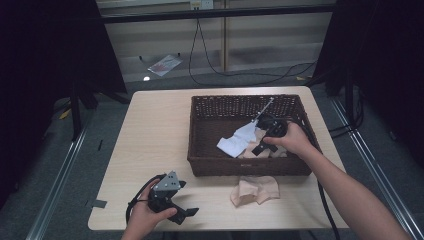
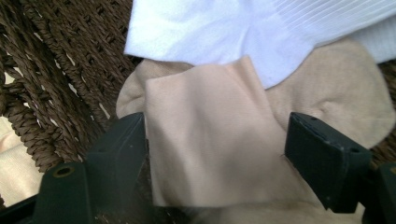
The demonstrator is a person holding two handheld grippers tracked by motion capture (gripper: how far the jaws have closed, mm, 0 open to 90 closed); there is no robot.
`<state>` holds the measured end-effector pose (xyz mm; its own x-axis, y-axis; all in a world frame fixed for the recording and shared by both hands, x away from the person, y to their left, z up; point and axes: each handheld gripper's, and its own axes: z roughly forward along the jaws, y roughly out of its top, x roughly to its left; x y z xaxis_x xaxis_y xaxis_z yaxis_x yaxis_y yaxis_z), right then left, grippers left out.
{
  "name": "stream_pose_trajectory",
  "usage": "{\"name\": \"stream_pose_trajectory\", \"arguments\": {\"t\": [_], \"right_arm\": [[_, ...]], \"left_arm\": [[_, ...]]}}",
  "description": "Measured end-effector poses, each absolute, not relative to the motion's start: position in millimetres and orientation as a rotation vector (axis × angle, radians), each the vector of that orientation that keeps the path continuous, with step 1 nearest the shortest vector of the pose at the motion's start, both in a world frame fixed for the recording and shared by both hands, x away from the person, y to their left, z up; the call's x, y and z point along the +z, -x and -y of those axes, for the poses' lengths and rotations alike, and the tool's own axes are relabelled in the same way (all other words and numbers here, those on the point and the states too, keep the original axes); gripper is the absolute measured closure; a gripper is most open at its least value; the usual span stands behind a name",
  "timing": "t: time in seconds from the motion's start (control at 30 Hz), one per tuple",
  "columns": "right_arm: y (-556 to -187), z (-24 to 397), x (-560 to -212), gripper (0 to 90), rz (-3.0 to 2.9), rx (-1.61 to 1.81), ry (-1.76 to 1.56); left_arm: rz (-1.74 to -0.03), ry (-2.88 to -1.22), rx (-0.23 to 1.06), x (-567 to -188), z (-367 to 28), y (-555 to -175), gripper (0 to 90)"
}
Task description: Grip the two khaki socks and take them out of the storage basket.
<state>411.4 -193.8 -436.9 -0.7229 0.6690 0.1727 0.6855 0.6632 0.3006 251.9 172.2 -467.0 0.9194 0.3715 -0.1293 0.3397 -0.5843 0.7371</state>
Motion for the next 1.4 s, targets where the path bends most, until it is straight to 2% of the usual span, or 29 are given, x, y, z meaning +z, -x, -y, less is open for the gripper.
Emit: {"name": "stream_pose_trajectory", "arguments": {"t": [0.13,0.2,0.37,0.47,0.5,0.53,0.63,1.03,1.4], "right_arm": [[-411,192,-441,23.8,2.831,-0.535,1.124],[-411,192,-443,28.9,2.845,-0.526,1.109],[-411,192,-445,49.1,2.828,-0.518,1.094],[-410,193,-445,67.1,2.851,-0.481,1.071],[-410,195,-446,75.8,2.836,-0.49,1.064],[-410,195,-446,75.8,2.836,-0.49,1.064],[-409,198,-443,86.2,2.802,-0.501,1.077],[-406,210,-428,88.2,2.753,-0.566,1.116],[-403,219,-389,88.2,2.773,-0.606,1.096]], "left_arm": [[-0.503,-2.247,0.051,-467,-173,-252,3.6],[-0.504,-2.241,0.05,-467,-172,-252,3.6],[-0.504,-2.25,0.055,-465,-174,-252,3.6],[-0.504,-2.242,0.056,-466,-174,-252,3.6],[-0.502,-2.241,0.055,-466,-174,-252,3.6],[-0.502,-2.241,0.056,-466,-174,-252,3.6],[-0.502,-2.246,0.059,-465,-174,-252,3.6],[-0.502,-2.244,0.055,-466,-172,-252,3.6],[-0.502,-2.247,0.058,-466,-171,-252,3.6]]}}
